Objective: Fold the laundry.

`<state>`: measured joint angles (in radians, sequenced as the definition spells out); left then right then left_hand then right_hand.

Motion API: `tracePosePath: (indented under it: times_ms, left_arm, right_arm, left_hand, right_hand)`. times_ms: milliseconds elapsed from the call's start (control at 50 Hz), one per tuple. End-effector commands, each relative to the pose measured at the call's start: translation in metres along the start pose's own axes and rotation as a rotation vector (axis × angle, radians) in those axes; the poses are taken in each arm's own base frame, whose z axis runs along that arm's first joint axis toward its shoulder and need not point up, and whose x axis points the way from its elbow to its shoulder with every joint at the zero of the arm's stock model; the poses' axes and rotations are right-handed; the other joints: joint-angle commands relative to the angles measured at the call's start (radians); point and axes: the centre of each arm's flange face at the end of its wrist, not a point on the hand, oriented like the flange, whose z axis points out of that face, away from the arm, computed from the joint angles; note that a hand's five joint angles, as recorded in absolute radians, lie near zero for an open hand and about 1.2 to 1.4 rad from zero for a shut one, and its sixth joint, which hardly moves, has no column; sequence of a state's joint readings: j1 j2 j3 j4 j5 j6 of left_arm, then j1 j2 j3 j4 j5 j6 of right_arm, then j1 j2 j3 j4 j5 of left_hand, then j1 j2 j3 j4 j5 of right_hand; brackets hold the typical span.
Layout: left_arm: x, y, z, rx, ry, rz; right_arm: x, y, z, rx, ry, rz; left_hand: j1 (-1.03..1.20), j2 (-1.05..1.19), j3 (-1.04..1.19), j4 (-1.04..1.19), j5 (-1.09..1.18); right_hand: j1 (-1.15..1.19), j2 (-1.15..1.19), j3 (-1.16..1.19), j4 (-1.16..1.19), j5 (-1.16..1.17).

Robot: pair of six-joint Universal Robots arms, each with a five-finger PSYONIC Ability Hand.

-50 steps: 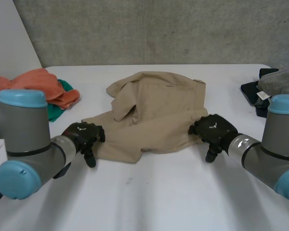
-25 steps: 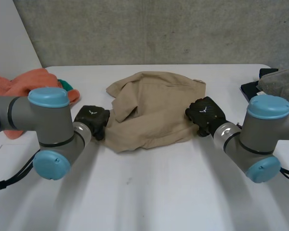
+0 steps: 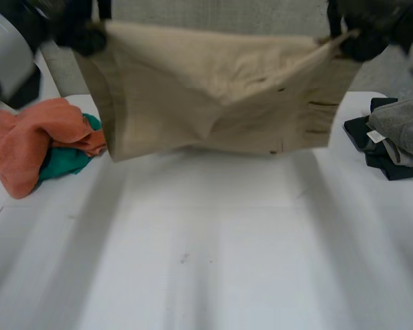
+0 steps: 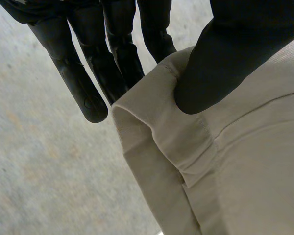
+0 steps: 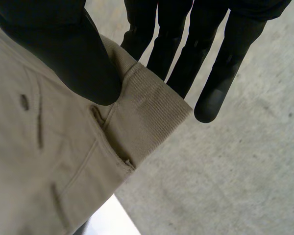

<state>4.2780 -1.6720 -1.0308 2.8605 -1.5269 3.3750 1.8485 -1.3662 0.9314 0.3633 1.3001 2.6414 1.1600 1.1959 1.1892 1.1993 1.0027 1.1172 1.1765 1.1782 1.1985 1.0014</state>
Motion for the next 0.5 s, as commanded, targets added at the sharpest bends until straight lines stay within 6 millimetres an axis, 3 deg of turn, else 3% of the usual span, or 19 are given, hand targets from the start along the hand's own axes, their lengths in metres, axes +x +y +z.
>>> tracePosePath:
  times_ms: [20,120,140,180,220,300,340,400,420,440,500]
  left_arm:
    - [-0.006,-0.004,0.006,-0.109,-0.005,0.002]
    - [0.002,0.052,0.035,-0.275,0.017,0.005]
    - [0.005,0.075,0.047,-0.313,0.021,0.009]
    - [0.007,0.101,0.062,-0.338,0.018,0.02]
    - [0.009,0.133,0.086,-0.324,0.011,0.042]
    - [0.0,0.156,0.131,-0.139,-0.053,0.074]
    - [-0.009,0.145,0.147,-0.011,-0.094,0.079]
    - [-0.028,0.101,0.168,0.291,-0.167,0.076]
    - [-0.033,0.086,0.169,0.37,-0.185,0.072]
    - [-0.043,0.057,0.169,0.515,-0.214,0.05]
    - [-0.058,0.011,0.159,0.742,-0.227,-0.011]
  right_arm:
    - [-0.007,-0.003,0.004,-0.085,-0.086,0.002]
    - [-0.032,0.046,0.027,-0.224,-0.164,0.005]
    - [-0.041,0.063,0.034,-0.264,-0.182,0.014]
    - [-0.051,0.08,0.042,-0.293,-0.191,0.022]
    - [-0.062,0.101,0.059,-0.297,-0.171,0.022]
    - [-0.071,0.118,0.09,-0.208,-0.055,0.016]
    - [-0.068,0.113,0.103,-0.129,0.013,0.012]
    - [-0.049,0.084,0.123,0.096,0.167,0.015]
    - [-0.042,0.074,0.127,0.162,0.211,0.021]
    - [-0.027,0.052,0.129,0.293,0.283,0.037]
    - [-0.006,0.014,0.123,0.513,0.368,0.082]
  left_hand:
    - [0.236,0.2,0.207,0.197,0.219]
    - [0.236,0.2,0.207,0.197,0.219]
    - [0.236,0.2,0.207,0.197,0.219]
    - [0.236,0.2,0.207,0.197,0.219]
    - [0.236,0.2,0.207,0.197,0.219]
    - [0.236,0.2,0.207,0.197,0.219]
    - [0.236,0.2,0.207,0.197,0.219]
    - [0.236,0.2,0.207,0.197,0.219]
    - [0.236,0.2,0.207,0.197,0.219]
    - [0.236,0.2,0.207,0.197,0.219]
    - [0.236,0.2,0.207,0.197,0.219]
  right_hand:
    - [0.279,0.22,0.218,0.198,0.22]
    - [0.279,0.22,0.218,0.198,0.22]
    - [0.279,0.22,0.218,0.198,0.22]
    - [0.279,0.22,0.218,0.198,0.22]
    - [0.279,0.22,0.218,0.198,0.22]
    - [0.279,0.22,0.218,0.198,0.22]
    - [0.279,0.22,0.218,0.198,0.22]
    - [0.279,0.22,0.218,0.198,0.22]
    - [0.279,0.22,0.218,0.198,0.22]
    - [0.279,0.22,0.218,0.198,0.22]
    - [0.279,0.22,0.218,0.198,0.22]
